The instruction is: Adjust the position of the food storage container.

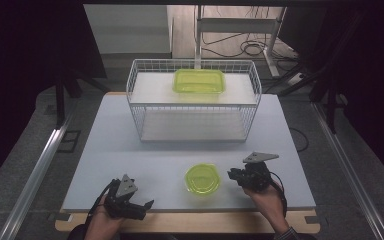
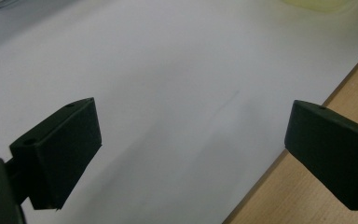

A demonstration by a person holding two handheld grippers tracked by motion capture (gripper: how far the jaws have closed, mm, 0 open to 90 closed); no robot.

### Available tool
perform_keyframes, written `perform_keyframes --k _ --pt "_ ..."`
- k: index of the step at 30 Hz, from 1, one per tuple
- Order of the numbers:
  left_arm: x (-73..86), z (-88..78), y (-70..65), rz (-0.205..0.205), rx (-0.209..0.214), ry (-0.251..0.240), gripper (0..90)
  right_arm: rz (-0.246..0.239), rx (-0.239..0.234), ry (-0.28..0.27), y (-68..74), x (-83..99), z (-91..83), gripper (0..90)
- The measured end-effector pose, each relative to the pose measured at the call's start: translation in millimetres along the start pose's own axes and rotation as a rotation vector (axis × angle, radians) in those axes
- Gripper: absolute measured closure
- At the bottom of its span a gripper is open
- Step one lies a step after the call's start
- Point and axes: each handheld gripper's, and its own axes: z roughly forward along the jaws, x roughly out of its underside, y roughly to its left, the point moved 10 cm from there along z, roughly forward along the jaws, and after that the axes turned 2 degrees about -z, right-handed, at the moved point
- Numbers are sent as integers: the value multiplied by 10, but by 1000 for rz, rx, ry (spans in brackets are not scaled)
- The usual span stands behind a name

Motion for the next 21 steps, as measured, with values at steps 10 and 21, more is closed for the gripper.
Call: perform_keyframes --k 10,21 --pt "-16 -9 -23 -1 12 -8 44 -45 40 -5 -1 71 -109 521" --pt "-11 8 -27 24 -3 -6 40 -35 39 18 -42 258 -118 209"
